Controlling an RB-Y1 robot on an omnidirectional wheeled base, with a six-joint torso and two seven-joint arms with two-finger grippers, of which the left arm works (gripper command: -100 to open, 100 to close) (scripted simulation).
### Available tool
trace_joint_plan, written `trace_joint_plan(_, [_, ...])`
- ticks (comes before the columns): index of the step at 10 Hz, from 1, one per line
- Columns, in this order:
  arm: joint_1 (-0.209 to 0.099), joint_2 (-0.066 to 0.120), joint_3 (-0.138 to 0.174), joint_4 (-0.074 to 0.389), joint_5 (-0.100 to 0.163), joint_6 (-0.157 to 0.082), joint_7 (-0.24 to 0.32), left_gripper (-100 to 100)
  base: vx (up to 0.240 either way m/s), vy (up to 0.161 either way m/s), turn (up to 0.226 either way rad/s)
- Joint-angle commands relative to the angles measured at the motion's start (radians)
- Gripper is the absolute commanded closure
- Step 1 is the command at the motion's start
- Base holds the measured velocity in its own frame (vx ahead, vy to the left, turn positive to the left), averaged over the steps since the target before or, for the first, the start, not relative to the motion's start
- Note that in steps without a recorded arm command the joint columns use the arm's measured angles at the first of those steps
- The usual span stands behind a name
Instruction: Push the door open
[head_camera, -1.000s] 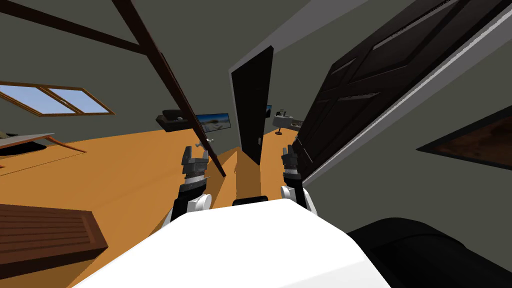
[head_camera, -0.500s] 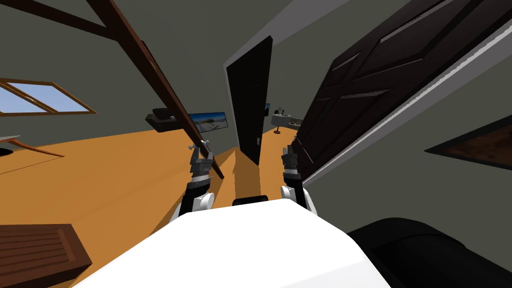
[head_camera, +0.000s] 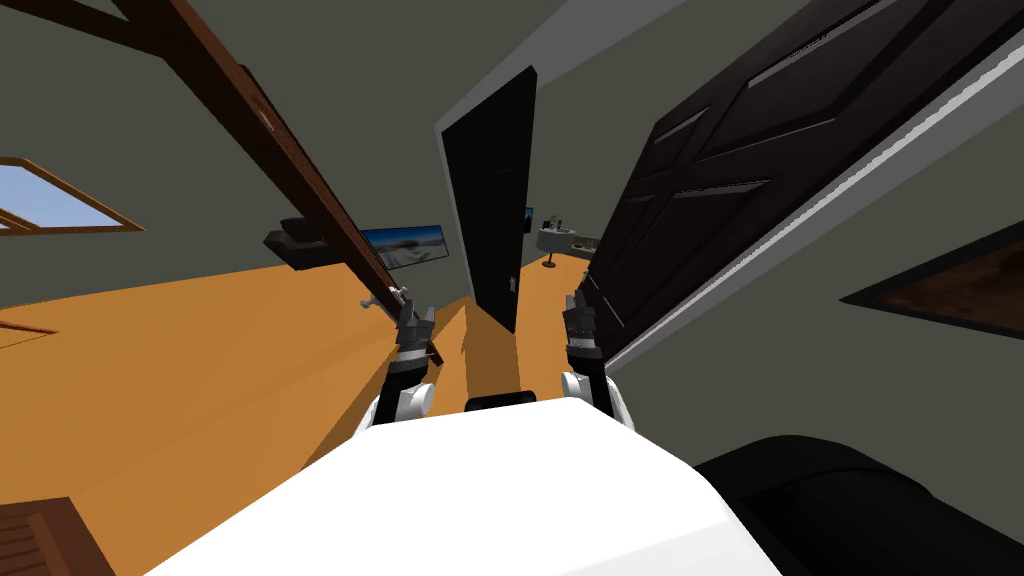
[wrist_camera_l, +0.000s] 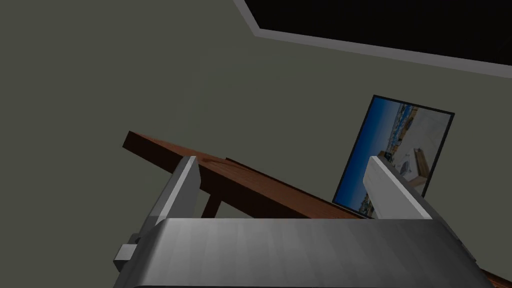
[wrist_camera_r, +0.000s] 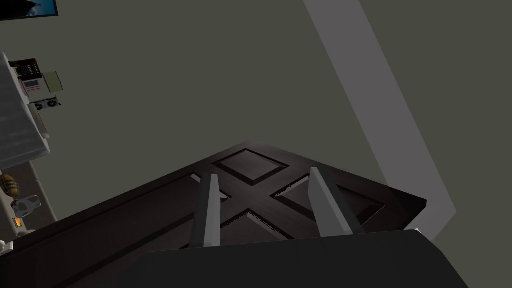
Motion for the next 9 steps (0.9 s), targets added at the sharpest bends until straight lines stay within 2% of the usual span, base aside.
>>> trace_joint_plan(1, [-0.024,0.006,-0.004,0.05,-0.004,-0.011,0.003,-100,0.093,0.017,-0.107])
trace_joint_plan(9, [-0.138,0.038,-0.027,0.31,-0.022,-0.072,0.02,-100,0.094,0.024,-0.112])
